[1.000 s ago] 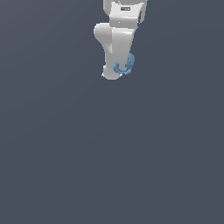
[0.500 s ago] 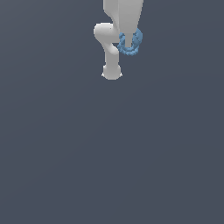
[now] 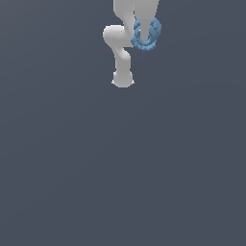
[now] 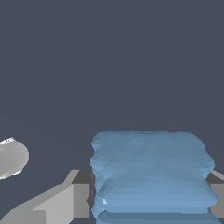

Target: Pick up the object and move it to a goal position.

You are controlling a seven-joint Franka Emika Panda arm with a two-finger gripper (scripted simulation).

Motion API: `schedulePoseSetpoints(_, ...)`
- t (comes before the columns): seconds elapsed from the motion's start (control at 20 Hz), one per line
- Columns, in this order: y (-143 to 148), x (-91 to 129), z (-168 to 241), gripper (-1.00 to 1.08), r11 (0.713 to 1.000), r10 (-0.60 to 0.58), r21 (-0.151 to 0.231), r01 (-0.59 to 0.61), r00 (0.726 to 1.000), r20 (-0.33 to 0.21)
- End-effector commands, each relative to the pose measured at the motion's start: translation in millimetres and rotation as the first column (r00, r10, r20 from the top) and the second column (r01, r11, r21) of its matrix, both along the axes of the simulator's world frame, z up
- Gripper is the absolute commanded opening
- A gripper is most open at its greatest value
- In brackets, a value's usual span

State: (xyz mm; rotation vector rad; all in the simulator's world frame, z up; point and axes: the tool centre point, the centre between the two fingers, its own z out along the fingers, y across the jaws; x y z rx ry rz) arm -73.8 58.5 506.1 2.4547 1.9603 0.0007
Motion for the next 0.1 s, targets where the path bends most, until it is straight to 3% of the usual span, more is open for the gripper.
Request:
schedulePoseSetpoints(0.0, 0.3, 0.5, 2.0, -1.0, 1.0, 0.0, 0.0, 0.0, 1.0, 0.0)
schedulePoseSetpoints(0.05, 0.3, 0.5, 2.1, -1.0, 1.0, 0.0, 0.0, 0.0, 1.0, 0.0)
